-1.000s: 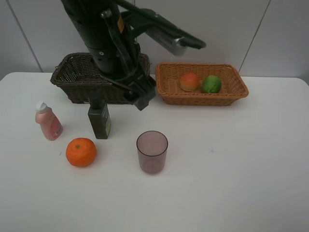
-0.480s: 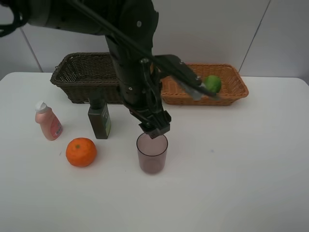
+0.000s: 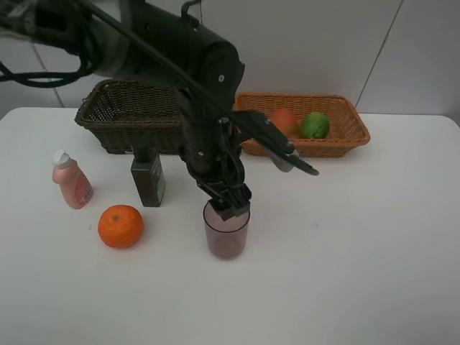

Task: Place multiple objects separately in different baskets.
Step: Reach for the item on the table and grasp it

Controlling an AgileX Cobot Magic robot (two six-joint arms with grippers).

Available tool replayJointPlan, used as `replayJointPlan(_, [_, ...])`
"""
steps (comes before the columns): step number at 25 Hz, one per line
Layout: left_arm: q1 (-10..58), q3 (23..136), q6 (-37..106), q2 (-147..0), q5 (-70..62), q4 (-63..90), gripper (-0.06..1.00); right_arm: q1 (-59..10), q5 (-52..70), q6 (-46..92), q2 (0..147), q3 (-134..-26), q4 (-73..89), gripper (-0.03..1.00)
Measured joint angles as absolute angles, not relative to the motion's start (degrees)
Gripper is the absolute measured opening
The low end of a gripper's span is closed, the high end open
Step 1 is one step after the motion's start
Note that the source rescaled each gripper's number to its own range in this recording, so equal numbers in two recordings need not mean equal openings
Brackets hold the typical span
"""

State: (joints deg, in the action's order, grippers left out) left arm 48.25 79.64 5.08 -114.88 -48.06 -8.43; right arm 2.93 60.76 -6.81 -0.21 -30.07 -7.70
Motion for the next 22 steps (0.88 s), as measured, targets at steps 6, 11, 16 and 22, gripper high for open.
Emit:
replayJointPlan(6, [47.63,79.64,5.08,-116.76,-46.74,-7.18,1.0,2.93,60.76,-6.81,-0.21,-30.07,-7.7,0.97])
replayJointPlan(11, [47.45,79.64,5.08,-118.78,-46.12,-6.86,1.0,2.93,60.76,-6.81,-0.21,-30.07,-7.7,0.97])
replayJointPlan(16, [47.45,79.64,5.08,-120.05,-44.46,-5.67,1.0,2.93,60.76,-6.81,-0.21,-30.07,-7.7,0.97])
replayJointPlan(22, [47.45,79.64,5.08,-120.95,-43.8,-4.76,1.0,2.93,60.76,-6.81,-0.21,-30.07,-7.7,0.97])
